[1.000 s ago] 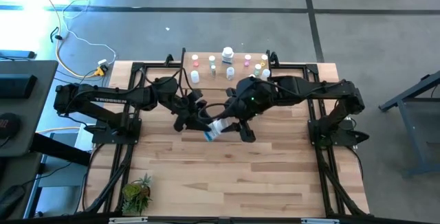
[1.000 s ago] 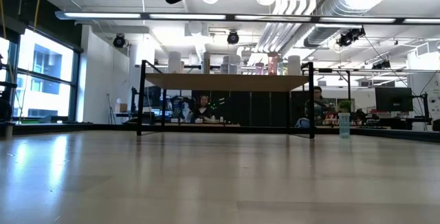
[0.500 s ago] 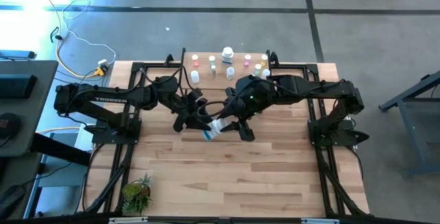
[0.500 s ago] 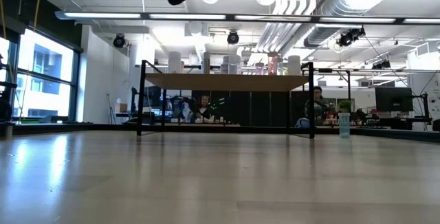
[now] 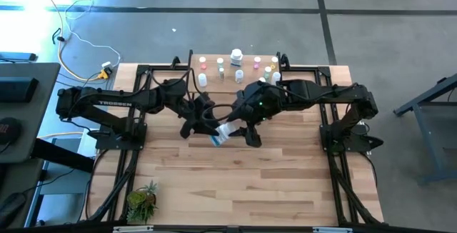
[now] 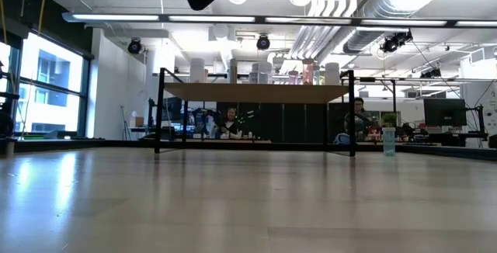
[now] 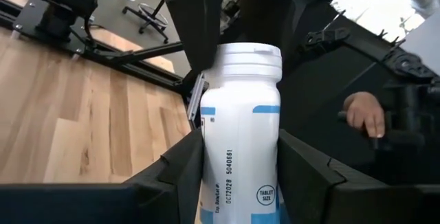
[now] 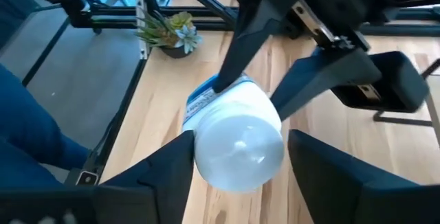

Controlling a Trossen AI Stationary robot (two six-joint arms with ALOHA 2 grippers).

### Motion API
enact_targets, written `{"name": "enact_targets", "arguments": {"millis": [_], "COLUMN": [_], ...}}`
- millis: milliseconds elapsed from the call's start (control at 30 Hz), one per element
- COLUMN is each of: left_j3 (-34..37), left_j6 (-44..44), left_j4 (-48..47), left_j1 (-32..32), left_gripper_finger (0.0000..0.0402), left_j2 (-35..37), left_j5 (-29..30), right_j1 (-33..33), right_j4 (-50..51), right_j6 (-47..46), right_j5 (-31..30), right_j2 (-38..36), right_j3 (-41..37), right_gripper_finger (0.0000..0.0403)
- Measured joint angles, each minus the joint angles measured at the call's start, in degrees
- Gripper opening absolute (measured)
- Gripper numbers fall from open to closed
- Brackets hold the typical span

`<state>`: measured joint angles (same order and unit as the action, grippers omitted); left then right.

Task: Pick and place medicine bottles onto shelf by color
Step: Put the white pill bottle on the shelf

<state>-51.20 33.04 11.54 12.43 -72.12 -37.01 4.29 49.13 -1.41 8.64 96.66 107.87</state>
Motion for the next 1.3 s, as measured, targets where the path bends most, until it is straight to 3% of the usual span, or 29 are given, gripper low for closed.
{"name": "enact_targets", "arguments": {"millis": [233, 800, 1300], "left_j3": [0.0, 0.0, 0.04], "left_j6": [-3.99, -10.77, -18.16], "left_j4": [-2.51, -2.61, -3.89], "left_j1": [-0.09, -0.02, -0.07], "left_gripper_finger": [0.0143, 0.0141, 0.0139], "left_j2": [0.02, 0.02, 3.35], "left_j5": [1.74, 2.42, 3.61], "right_j1": [-0.02, -0.02, 0.39], "right_j4": [0.7, 1.57, -3.74], "right_j6": [-5.72, -18.21, -27.09], "right_j5": [-1.6, -3.93, -5.39], "right_j2": [0.0, -0.39, -0.52], "right_j3": [-0.04, -0.04, 0.03], "right_gripper_finger": [0.0244, 0.0245, 0.0246]}}
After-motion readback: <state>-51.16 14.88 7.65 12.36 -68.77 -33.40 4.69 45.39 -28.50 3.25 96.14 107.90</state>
